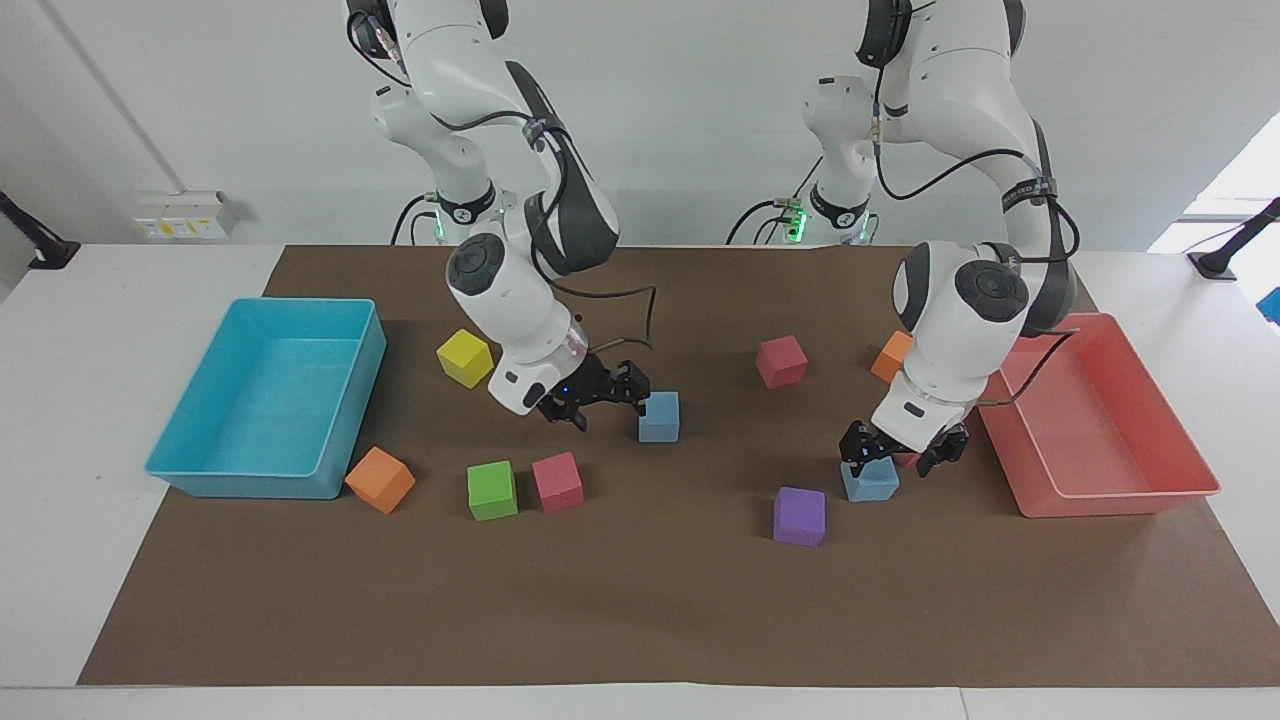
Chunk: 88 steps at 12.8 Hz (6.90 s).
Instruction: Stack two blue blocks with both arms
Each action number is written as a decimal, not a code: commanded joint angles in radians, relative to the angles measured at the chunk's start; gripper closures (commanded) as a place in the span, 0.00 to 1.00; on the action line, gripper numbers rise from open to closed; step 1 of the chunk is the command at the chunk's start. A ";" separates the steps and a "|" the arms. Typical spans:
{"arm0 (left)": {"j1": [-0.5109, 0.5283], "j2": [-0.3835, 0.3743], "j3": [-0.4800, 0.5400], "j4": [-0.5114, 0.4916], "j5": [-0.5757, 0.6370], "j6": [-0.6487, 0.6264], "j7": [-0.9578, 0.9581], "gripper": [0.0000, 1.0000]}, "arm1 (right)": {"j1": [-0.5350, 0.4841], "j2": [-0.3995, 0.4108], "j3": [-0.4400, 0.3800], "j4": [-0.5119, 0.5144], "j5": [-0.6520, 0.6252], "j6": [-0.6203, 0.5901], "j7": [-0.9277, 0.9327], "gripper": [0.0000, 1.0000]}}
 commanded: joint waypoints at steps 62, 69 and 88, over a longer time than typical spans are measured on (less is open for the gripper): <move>-0.499 -0.022 0.014 -0.042 0.044 0.031 -0.484 1.00 | -0.047 0.024 0.015 -0.289 0.710 0.121 -0.348 1.00; -0.507 0.007 0.015 0.001 0.049 0.021 -0.531 1.00 | -0.047 0.023 0.015 -0.289 0.710 0.123 -0.348 1.00; -0.501 0.004 0.015 -0.004 0.050 0.030 -0.542 0.00 | -0.040 0.024 0.015 -0.290 0.710 0.138 -0.346 1.00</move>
